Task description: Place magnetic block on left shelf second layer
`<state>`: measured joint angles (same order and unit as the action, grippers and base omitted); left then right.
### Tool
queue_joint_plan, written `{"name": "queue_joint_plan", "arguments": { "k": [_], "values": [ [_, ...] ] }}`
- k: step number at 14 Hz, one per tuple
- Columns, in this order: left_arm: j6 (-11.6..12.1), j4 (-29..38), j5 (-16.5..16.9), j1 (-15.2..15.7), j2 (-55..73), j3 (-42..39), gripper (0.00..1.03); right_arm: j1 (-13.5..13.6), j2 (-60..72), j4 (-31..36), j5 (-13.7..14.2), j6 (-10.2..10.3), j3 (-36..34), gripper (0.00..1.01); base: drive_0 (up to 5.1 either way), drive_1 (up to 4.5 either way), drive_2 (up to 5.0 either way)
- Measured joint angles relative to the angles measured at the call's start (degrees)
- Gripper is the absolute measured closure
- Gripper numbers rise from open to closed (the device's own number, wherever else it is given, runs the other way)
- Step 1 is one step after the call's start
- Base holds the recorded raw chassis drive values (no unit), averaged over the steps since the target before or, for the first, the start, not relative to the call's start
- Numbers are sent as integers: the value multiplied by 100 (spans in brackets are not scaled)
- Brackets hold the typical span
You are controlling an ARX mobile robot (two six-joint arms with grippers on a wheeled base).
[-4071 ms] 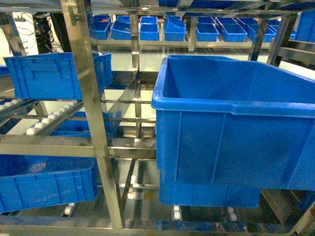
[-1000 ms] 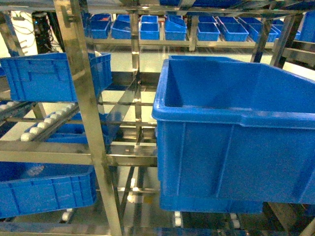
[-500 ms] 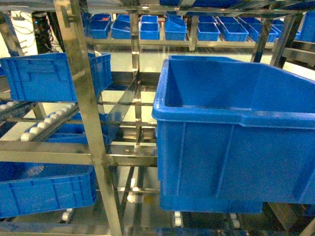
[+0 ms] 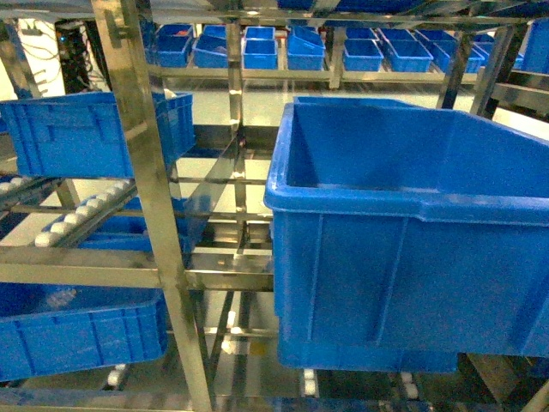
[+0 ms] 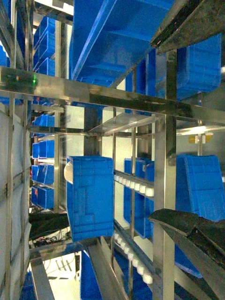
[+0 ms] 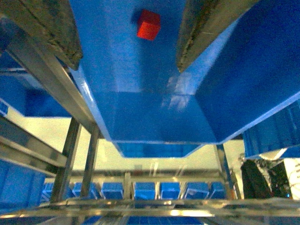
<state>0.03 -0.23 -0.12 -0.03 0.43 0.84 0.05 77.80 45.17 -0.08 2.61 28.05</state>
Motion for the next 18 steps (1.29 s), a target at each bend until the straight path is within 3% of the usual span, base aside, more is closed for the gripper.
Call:
{"name": "queue_joint_plan", "arguments": {
  "k": [2,5,11,12,18],
  "values": [
    [0,0,7,0,0,0,5,-7,-573,601,9,-144,-632,59,0,0,0],
    [0,0,7,0,0,0,5,-7,-1292,535,7,-234,-1460,100,0,0,0],
    [0,0,7,0,0,0,5,-7,-2977,-243,7,-245,-2328,99,0,0,0],
    [0,0,4,0,0,0,5,-7,-3062,85,7,-243,-2531,99,0,0,0],
    [0,-2,7,0,0,0,5,-7,-4728,-1532,7,-245,-2730,99,0,0,0]
  ]
}}
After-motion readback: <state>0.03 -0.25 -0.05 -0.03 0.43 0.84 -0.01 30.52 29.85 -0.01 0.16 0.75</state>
